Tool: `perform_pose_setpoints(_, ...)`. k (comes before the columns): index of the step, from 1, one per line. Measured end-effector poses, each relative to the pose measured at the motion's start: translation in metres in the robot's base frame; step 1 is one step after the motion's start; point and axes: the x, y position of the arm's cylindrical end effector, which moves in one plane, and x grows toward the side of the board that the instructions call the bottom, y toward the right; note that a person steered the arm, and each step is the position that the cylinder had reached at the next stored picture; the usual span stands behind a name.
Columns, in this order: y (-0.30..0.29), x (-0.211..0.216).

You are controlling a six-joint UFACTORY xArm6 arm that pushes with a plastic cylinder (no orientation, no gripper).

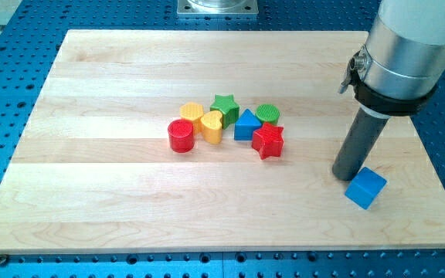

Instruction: Push the blue cube towards the bottom right side of the board

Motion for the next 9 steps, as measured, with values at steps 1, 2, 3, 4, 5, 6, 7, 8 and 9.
perform_pose_setpoints(1,0.0,0.009)
perform_pose_setpoints(2,-0.004,0.02)
perform_pose_setpoints(3,-0.003,0.031)
perform_pose_setpoints(4,-0.012,0.057)
perform_pose_setpoints(5,0.016,0.079)
perform_pose_setpoints(6,0.003,0.092)
perform_pose_setpoints(7,0.054,0.093)
perform_pose_setpoints(8,0.09,0.07)
perform_pose_setpoints(9,0.072,0.061)
